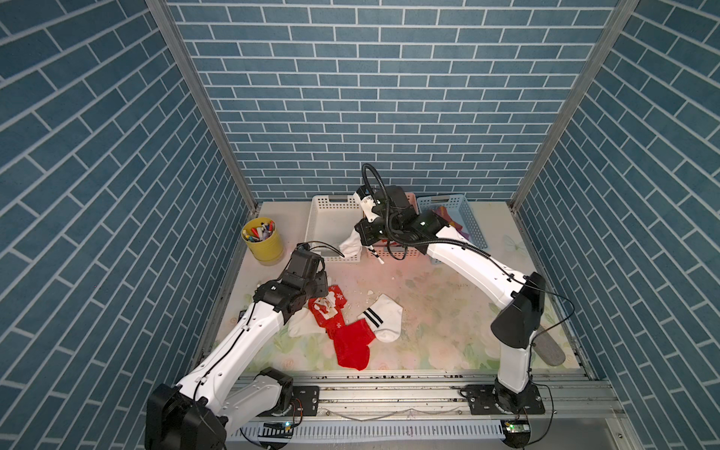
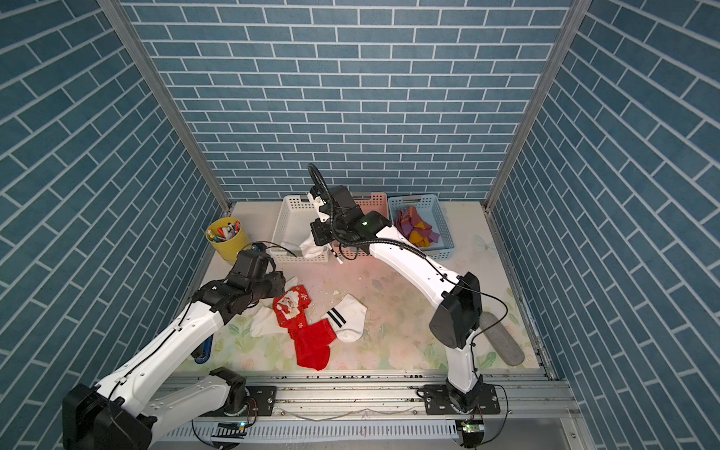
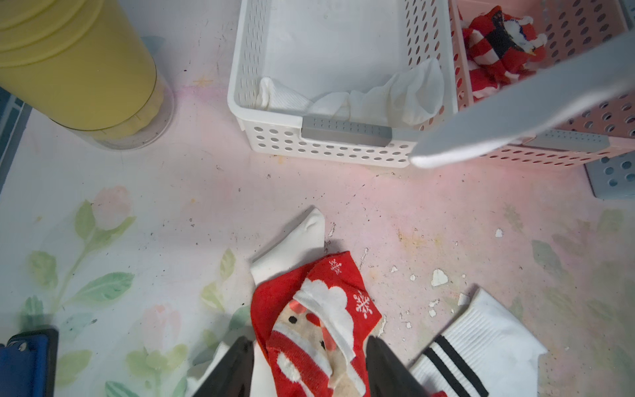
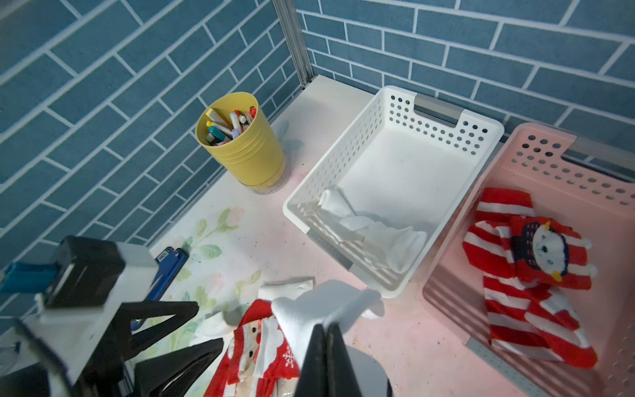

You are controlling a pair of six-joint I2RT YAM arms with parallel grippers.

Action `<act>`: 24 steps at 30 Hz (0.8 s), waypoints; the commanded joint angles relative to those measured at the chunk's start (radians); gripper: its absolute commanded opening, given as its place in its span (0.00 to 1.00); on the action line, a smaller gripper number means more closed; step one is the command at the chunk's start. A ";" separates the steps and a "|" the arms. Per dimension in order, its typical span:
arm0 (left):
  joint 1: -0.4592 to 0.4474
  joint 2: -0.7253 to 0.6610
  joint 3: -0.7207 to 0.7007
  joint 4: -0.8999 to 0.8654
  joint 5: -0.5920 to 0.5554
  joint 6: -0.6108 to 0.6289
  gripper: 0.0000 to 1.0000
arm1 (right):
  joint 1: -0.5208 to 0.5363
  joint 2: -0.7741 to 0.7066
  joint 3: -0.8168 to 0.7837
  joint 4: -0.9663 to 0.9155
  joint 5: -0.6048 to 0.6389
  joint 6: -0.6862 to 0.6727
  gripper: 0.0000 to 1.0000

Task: Sort the socks into the basket by color
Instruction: Pick up the sock at the center of the board, then place the sock in the bin.

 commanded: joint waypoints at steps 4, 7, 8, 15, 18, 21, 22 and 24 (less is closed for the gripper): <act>0.008 -0.015 -0.010 0.001 0.018 -0.006 0.59 | -0.014 0.221 0.325 -0.134 0.004 -0.077 0.00; 0.008 -0.033 -0.017 0.001 0.021 -0.010 0.59 | -0.021 0.366 0.528 -0.179 0.004 -0.084 0.00; 0.008 -0.039 -0.022 0.002 0.020 -0.012 0.59 | -0.025 0.409 0.604 -0.190 0.005 -0.085 0.00; 0.008 -0.056 -0.027 -0.004 0.031 -0.017 0.59 | -0.067 0.495 0.608 0.011 -0.026 -0.062 0.00; 0.007 -0.063 -0.030 -0.006 0.036 -0.018 0.59 | -0.089 0.534 0.594 0.112 -0.069 -0.018 0.00; 0.008 -0.064 -0.030 -0.005 0.038 -0.020 0.59 | -0.100 0.604 0.654 0.165 -0.089 0.017 0.00; 0.007 -0.066 -0.029 -0.006 0.041 -0.022 0.59 | -0.099 0.623 0.673 0.181 -0.087 0.026 0.00; 0.008 -0.064 -0.028 -0.005 0.046 -0.025 0.59 | -0.102 0.664 0.699 0.218 -0.079 0.048 0.00</act>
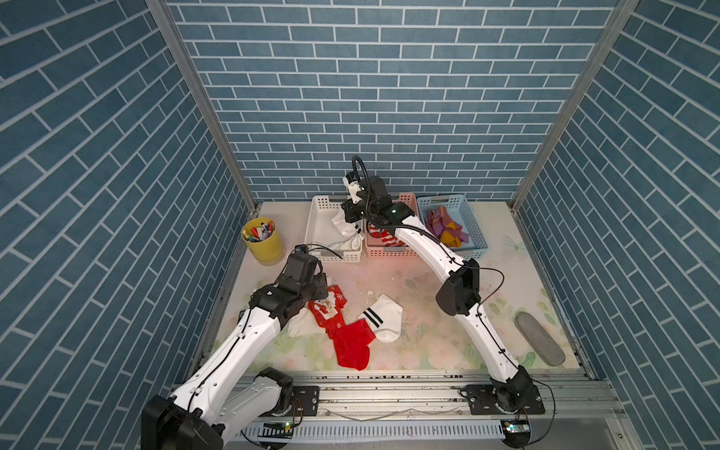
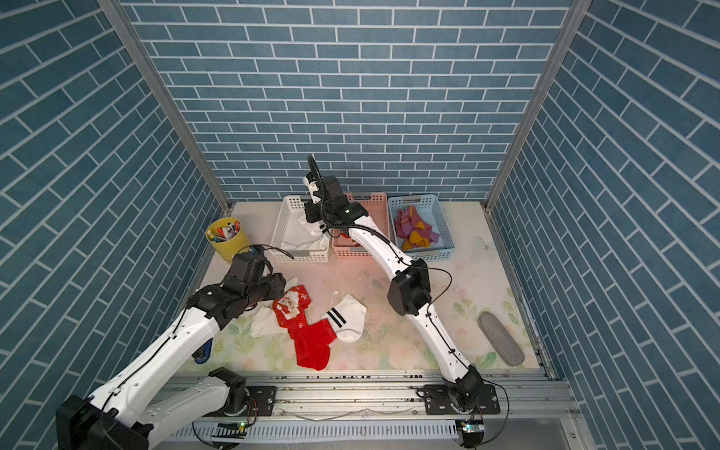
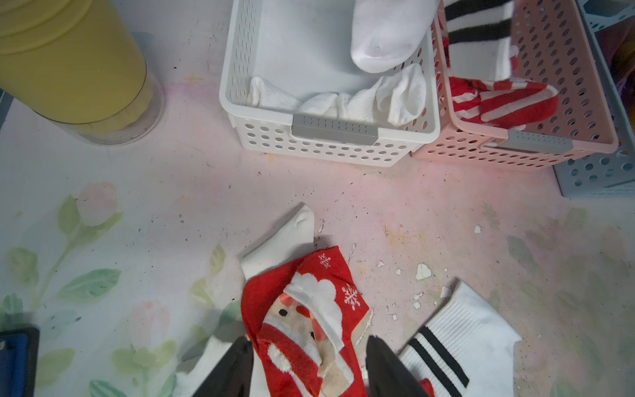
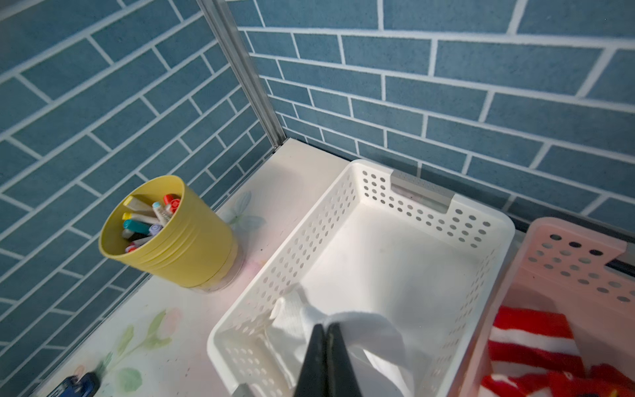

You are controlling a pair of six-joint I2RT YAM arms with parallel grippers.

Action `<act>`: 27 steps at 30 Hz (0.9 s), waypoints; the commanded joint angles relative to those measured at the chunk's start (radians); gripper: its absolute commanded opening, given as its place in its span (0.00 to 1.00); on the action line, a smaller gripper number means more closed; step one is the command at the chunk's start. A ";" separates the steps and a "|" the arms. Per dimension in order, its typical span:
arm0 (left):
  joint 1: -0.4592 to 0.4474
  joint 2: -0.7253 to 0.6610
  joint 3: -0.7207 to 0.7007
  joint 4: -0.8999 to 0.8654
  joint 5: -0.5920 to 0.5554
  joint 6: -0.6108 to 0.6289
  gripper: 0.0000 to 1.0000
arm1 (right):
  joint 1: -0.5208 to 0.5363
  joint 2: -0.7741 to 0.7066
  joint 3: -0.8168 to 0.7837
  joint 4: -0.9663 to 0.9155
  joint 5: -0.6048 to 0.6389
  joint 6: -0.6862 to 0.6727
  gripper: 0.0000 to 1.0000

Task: Sort the socks into the basket by color
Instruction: Place the sock in the bin.

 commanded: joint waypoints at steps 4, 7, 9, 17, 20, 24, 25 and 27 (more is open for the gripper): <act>0.006 -0.016 -0.008 -0.010 0.017 -0.013 0.59 | 0.003 0.082 0.025 0.199 -0.011 0.079 0.00; 0.007 -0.021 -0.010 -0.011 0.023 -0.019 0.59 | 0.002 0.098 0.006 0.290 0.005 0.116 0.00; 0.007 -0.023 -0.013 -0.008 0.030 -0.024 0.59 | 0.001 0.118 0.018 0.343 0.013 0.147 0.00; 0.006 -0.045 -0.022 -0.014 0.038 -0.027 0.59 | -0.006 0.169 0.056 0.445 0.078 0.227 0.00; 0.006 -0.054 -0.024 -0.017 0.040 -0.026 0.59 | -0.005 0.186 0.057 0.449 0.076 0.240 0.09; 0.006 -0.052 -0.029 -0.014 0.041 -0.029 0.59 | -0.005 0.192 0.049 0.412 0.062 0.225 0.33; 0.007 -0.050 -0.028 -0.012 0.040 -0.031 0.59 | -0.005 0.188 0.046 0.408 0.062 0.218 0.41; 0.007 -0.043 -0.026 -0.011 0.044 -0.031 0.59 | -0.005 0.171 0.033 0.400 0.018 0.197 0.55</act>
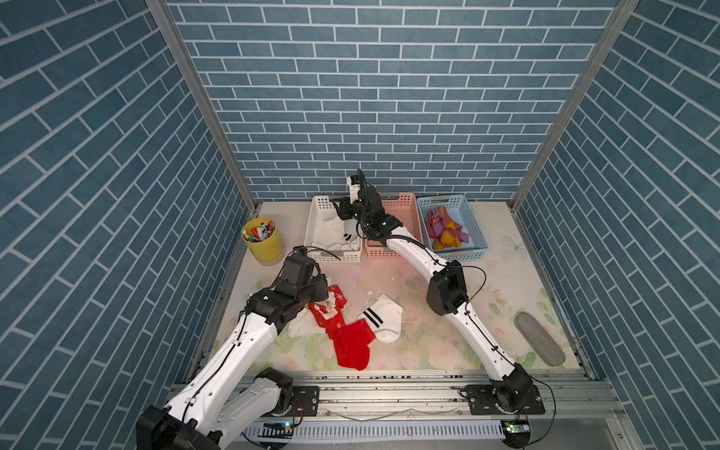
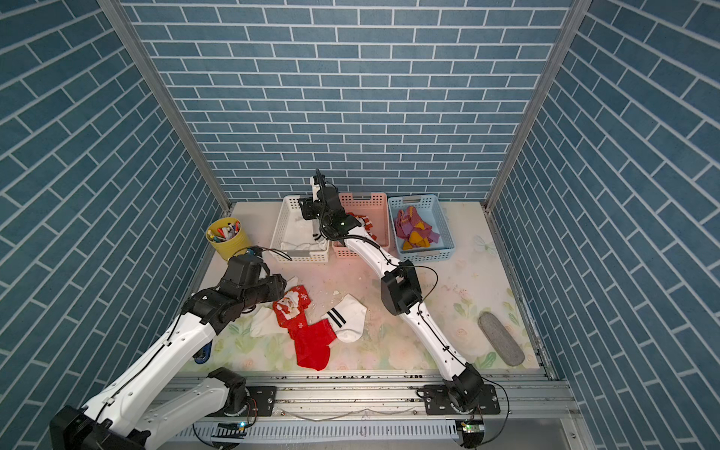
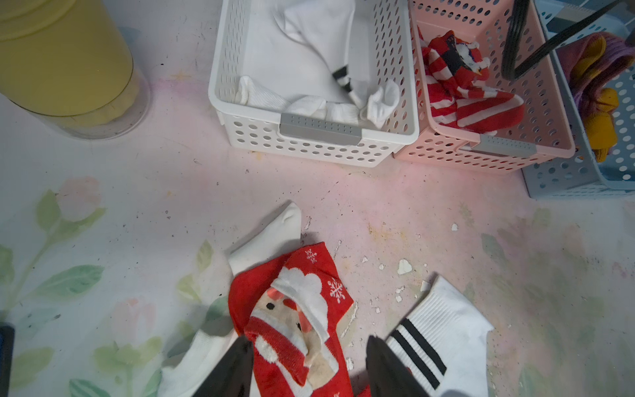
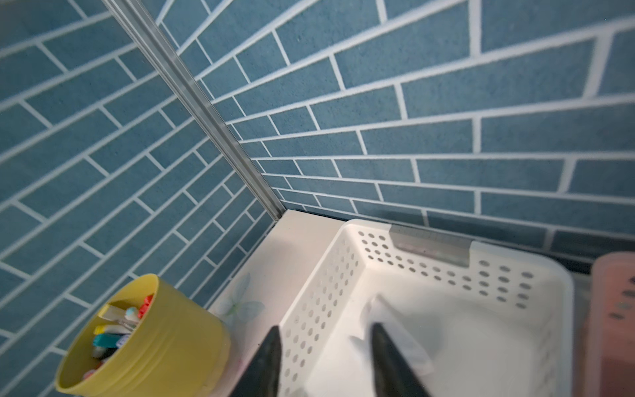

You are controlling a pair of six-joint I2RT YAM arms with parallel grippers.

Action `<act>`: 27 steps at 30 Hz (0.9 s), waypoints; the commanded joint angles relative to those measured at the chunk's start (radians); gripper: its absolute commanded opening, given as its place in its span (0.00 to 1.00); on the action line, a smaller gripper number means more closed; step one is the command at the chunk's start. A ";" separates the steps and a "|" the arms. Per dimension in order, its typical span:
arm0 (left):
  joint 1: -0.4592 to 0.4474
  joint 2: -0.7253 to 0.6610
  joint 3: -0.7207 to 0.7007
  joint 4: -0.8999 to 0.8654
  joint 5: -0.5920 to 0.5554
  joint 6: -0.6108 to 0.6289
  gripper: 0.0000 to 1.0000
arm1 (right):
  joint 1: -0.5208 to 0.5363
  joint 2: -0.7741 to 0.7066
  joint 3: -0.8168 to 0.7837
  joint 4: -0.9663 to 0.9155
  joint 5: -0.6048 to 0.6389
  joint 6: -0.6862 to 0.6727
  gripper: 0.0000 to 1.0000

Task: Sort the socks into the basket by color
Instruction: Place the sock in the bin.

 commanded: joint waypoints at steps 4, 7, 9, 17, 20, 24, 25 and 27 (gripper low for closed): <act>0.006 0.000 -0.019 -0.006 0.006 -0.009 0.59 | 0.000 -0.056 -0.025 -0.023 -0.043 -0.053 0.57; 0.006 0.001 -0.018 -0.003 0.009 -0.007 0.59 | 0.000 -0.130 -0.112 -0.033 -0.056 -0.081 0.56; 0.006 0.007 -0.012 -0.004 0.012 -0.003 0.59 | 0.000 -0.195 -0.197 -0.035 -0.063 -0.097 0.55; 0.003 0.019 -0.046 0.065 0.068 0.004 0.62 | 0.000 -0.542 -0.671 -0.036 0.001 -0.140 0.54; -0.004 0.037 -0.057 0.108 0.089 -0.015 0.62 | -0.001 -0.705 -0.870 -0.034 0.070 -0.139 0.55; -0.033 0.084 -0.055 0.135 0.102 -0.020 0.62 | -0.008 -0.853 -1.096 -0.034 0.070 -0.139 0.55; -0.042 0.091 -0.052 0.135 0.093 -0.018 0.61 | -0.009 -0.884 -1.147 -0.034 0.070 -0.139 0.55; -0.067 0.104 -0.049 0.146 0.081 -0.020 0.62 | -0.013 -0.948 -1.256 -0.034 0.070 -0.139 0.55</act>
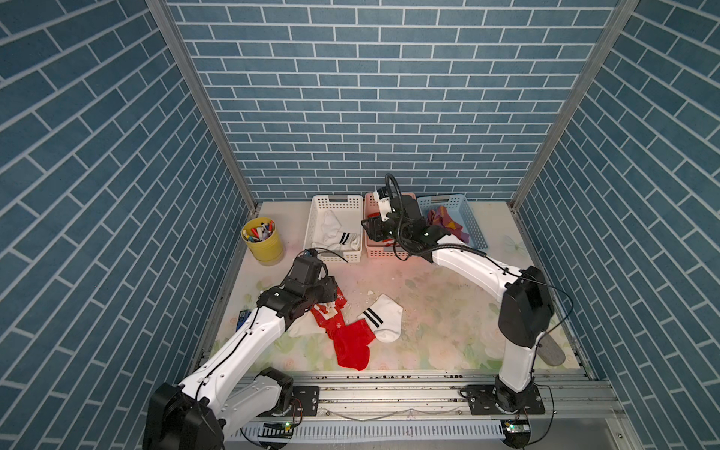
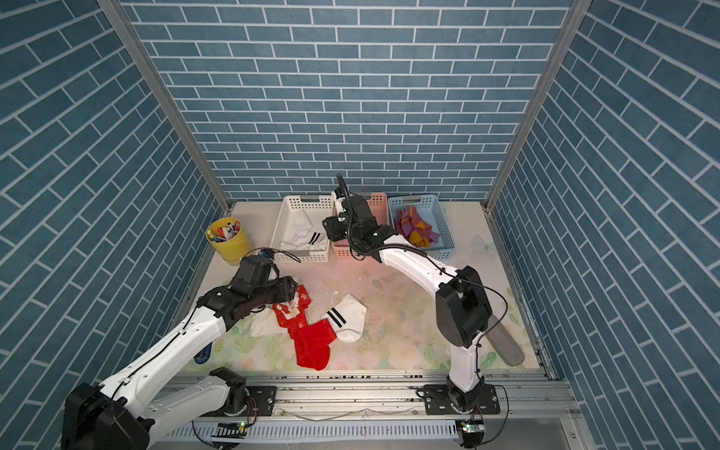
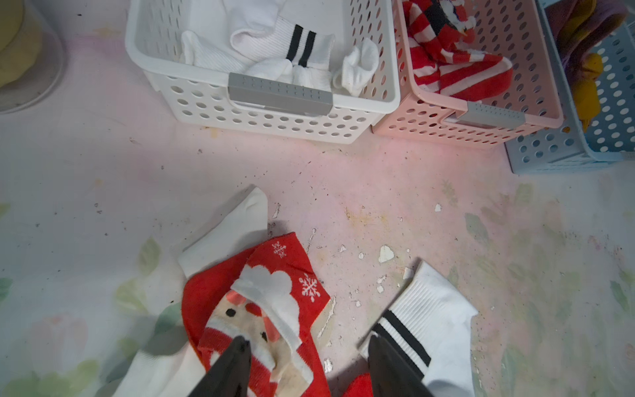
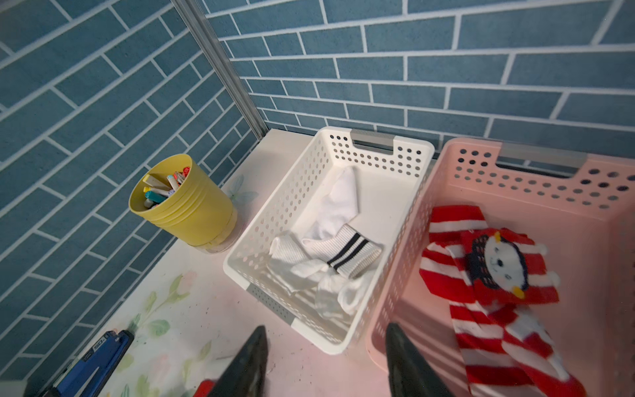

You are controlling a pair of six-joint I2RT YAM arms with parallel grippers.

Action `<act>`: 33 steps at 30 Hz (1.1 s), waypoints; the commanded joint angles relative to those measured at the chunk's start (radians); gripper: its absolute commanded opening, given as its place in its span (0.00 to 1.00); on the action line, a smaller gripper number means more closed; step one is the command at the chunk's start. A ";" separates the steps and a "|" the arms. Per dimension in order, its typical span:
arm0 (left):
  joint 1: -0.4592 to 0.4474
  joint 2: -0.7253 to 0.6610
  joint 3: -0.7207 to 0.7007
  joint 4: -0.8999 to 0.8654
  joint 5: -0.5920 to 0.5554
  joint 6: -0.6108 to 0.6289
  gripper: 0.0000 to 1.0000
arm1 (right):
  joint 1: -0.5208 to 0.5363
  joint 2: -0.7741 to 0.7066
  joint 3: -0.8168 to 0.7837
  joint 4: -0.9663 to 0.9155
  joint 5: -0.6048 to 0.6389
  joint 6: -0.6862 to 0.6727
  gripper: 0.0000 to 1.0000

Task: Sort the socks into the basket by color
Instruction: Place the sock in the bin.

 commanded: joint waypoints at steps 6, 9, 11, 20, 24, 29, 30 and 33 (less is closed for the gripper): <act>-0.137 0.076 0.028 0.060 -0.045 -0.006 0.62 | -0.028 -0.177 -0.336 -0.015 0.025 -0.023 0.55; -0.209 0.118 0.040 0.085 -0.080 -0.009 0.62 | -0.034 -0.236 -0.424 -0.015 0.025 -0.023 0.55; -0.250 0.151 0.046 0.108 -0.086 -0.012 0.63 | -0.047 -0.262 -0.462 -0.015 0.025 -0.023 0.55; -0.364 0.298 0.078 0.183 -0.082 -0.007 0.63 | -0.126 -0.346 -0.545 -0.015 0.025 -0.023 0.55; -0.404 0.391 0.129 0.188 -0.093 0.013 0.63 | -0.166 -0.366 -0.552 -0.015 0.025 -0.023 0.55; -0.464 0.506 0.198 0.187 -0.105 0.024 0.63 | -0.209 -0.395 -0.569 -0.015 0.025 -0.023 0.55; -0.473 0.528 0.213 0.181 -0.109 0.025 0.63 | -0.216 -0.398 -0.569 -0.015 0.025 -0.023 0.55; -0.504 0.601 0.270 0.147 -0.128 0.032 0.62 | -0.245 -0.411 -0.574 -0.015 0.025 -0.023 0.55</act>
